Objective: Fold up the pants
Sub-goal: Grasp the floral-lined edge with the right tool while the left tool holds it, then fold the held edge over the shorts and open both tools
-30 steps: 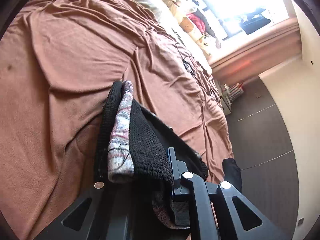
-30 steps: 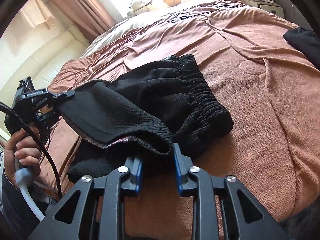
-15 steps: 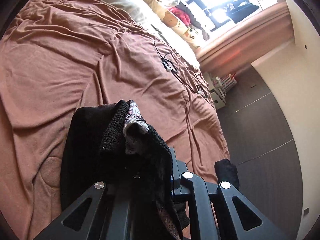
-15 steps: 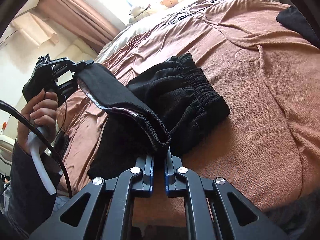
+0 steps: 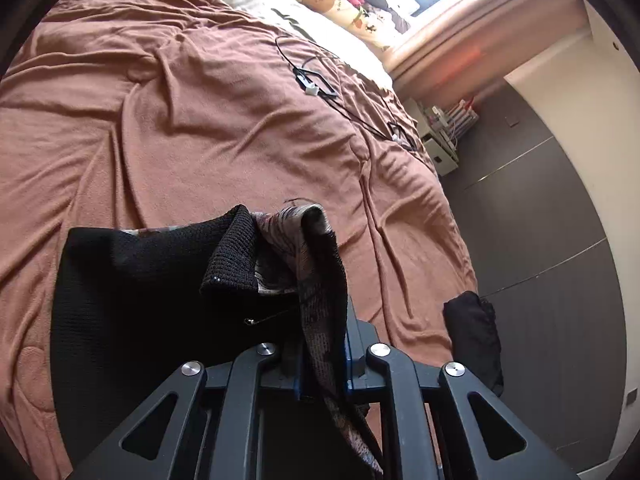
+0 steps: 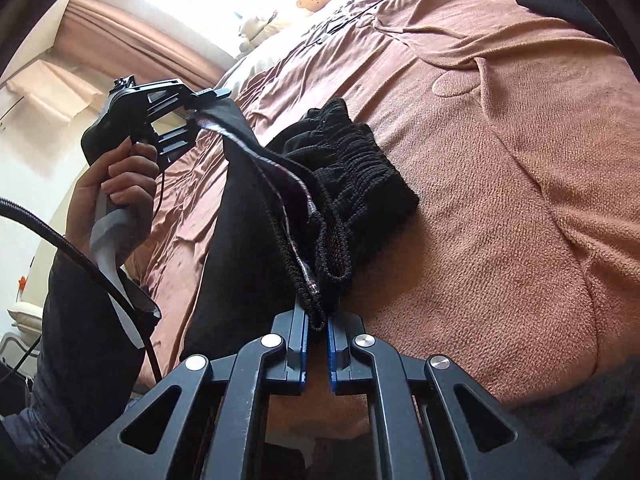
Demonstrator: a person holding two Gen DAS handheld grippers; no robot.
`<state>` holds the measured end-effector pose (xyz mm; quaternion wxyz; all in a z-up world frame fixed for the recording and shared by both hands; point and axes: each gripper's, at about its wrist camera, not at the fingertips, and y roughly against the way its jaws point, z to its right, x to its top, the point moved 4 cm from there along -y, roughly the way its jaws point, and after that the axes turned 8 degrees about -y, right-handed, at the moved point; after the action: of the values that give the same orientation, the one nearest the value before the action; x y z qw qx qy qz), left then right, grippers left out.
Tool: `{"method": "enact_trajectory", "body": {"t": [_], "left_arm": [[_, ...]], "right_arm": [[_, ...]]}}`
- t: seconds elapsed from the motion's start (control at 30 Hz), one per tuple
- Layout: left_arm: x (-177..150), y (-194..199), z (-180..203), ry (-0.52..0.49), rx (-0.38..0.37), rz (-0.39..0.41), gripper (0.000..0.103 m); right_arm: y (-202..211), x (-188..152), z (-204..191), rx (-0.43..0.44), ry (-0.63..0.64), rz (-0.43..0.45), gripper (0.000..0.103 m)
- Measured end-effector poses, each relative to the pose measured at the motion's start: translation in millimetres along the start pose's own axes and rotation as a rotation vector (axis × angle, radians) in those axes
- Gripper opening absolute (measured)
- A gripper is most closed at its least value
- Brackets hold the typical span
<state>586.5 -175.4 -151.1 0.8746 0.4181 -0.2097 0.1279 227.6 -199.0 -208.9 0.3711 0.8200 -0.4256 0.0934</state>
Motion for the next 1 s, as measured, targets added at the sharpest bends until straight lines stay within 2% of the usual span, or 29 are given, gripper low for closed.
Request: {"method": "enact_trajectory", "body": {"t": [0.03, 0.07, 0.1, 0.13, 0.3, 0.53, 0.67, 0.77, 0.87, 1.0], "left_arm": [[-1.2, -4.0, 2.5, -0.005, -0.006, -0.008, 0.038], [-2.8, -6.7, 5.1, -0.014, -0.013, -0.012, 0.045], [-5.1, -7.9, 7.1, -0.023, -0.012, -0.012, 0.057], [-7.4, -8.0, 8.2, -0.031, -0.006, -0.011, 0.064], [-20.5, 1.2, -3.3, -0.022, 0.028, -0.026, 0.065], [-50.5, 38.6, -32.7, -0.043, 0.090, -0.029, 0.065], [-71.1, 61.9, -49.7, -0.054, 0.125, -0.024, 0.065], [-84.8, 77.8, -57.8, -0.072, 0.138, -0.020, 0.065], [-96.3, 91.7, -59.9, -0.103, 0.162, -0.011, 0.069], [-108.3, 106.2, -55.7, -0.176, 0.202, 0.008, 0.085]], "right_arm": [[-0.7, 0.0, 2.3, -0.004, -0.006, -0.002, 0.004], [-1.1, 0.5, 4.0, -0.005, -0.013, -0.003, 0.004], [-1.3, 1.2, 5.3, -0.001, -0.018, -0.005, 0.004], [-2.1, 2.1, 6.8, 0.000, -0.023, -0.007, 0.004], [-2.9, 1.6, 10.9, -0.001, -0.039, -0.013, 0.004], [-2.9, 2.6, 22.1, 0.003, -0.098, -0.018, 0.004], [-1.3, -0.7, 16.0, -0.029, -0.068, -0.032, 0.004], [3.2, -0.9, 11.8, -0.062, -0.066, -0.033, 0.009], [15.5, 1.9, 8.8, -0.107, -0.064, 0.012, 0.016], [34.3, 4.5, -0.1, -0.185, -0.018, 0.096, 0.017]]}}
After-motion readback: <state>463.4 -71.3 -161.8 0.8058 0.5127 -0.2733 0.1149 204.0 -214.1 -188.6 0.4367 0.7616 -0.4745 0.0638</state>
